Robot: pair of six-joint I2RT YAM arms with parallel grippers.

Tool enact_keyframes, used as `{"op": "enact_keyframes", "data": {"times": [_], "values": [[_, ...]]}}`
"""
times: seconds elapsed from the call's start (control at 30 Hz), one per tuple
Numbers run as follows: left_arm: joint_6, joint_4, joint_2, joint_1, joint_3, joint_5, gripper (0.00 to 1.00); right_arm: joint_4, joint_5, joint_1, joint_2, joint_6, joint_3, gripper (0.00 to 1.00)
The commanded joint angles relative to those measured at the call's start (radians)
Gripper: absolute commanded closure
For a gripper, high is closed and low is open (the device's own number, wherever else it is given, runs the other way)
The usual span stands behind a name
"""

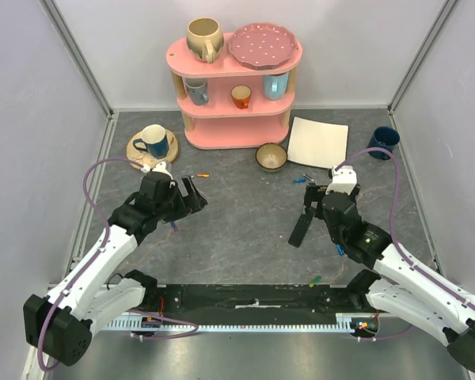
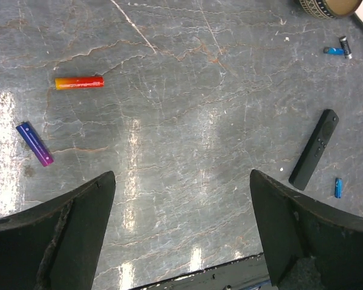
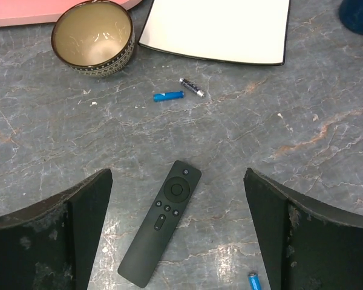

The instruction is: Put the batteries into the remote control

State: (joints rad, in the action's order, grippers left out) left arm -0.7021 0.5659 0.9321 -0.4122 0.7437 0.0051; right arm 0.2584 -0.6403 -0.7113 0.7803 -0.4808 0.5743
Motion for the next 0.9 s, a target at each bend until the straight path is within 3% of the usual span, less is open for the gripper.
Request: {"op": "enact_keyframes", "data": {"times": [0.0,0.23,0.37,0.73,0.87], "values": [[0.016,-0.075,-0.041,0.0,-0.024,0.029,0.03,0.042,-0.001,-0.002,0.004,-0.059,0.044,0.02],[0.049,-0.127,-0.075,0.0,-0.066,0.104,0.03,0.082,0.018,-0.002,0.036,-0.047,0.067,0.02],[0.053,-0.129,-0.107,-0.002,-0.086,0.104,0.01,0.188,-0.061,0.004,0.105,-0.169,0.098,0.02],[0.018,-0.169,-0.13,0.0,-0.15,0.153,0.01,0.226,0.123,0.081,0.309,-0.399,0.093,0.02],[-0.019,-0.178,-0.171,-0.002,-0.173,0.132,0.09,0.208,0.142,0.081,0.367,-0.491,0.085,0.02]]}}
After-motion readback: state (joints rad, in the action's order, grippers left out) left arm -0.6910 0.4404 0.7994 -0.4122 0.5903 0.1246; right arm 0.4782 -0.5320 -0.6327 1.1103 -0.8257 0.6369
